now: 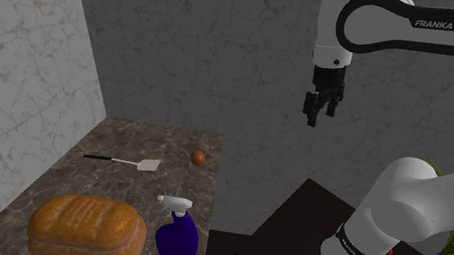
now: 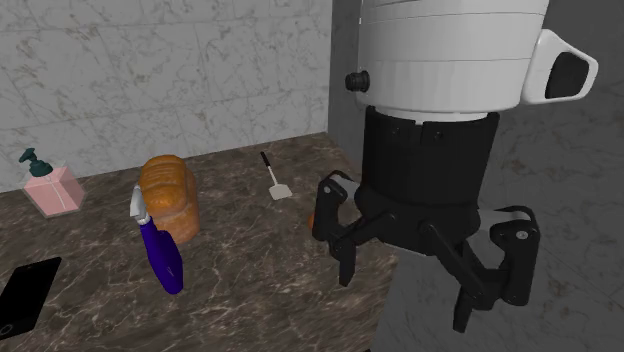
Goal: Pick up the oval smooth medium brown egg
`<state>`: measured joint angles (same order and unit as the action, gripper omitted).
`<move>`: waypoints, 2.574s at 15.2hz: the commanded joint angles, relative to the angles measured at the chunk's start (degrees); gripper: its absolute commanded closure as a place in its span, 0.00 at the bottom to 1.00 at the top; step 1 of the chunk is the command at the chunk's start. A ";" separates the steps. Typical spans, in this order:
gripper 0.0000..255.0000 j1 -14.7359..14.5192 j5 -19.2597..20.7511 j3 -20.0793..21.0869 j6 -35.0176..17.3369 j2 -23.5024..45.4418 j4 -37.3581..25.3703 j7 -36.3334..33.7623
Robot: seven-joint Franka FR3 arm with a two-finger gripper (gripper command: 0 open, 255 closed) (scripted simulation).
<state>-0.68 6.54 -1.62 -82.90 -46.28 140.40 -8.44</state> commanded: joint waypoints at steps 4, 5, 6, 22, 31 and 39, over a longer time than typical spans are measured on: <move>0.00 -0.65 -1.46 1.45 -6.17 3.40 1.85 -2.59; 0.00 -0.86 -1.90 1.93 -8.24 4.71 2.30 -3.43; 0.00 -1.08 -2.30 2.41 -10.31 6.10 2.67 -4.25; 0.00 -2.97 -3.36 9.51 -39.76 36.19 -3.15 -17.22; 0.00 -4.28 1.73 11.15 -49.23 55.59 -15.57 -25.58; 0.00 -6.37 5.33 10.29 -52.97 67.69 -25.28 -30.09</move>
<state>-6.90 11.62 8.77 -135.45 20.57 115.60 -38.25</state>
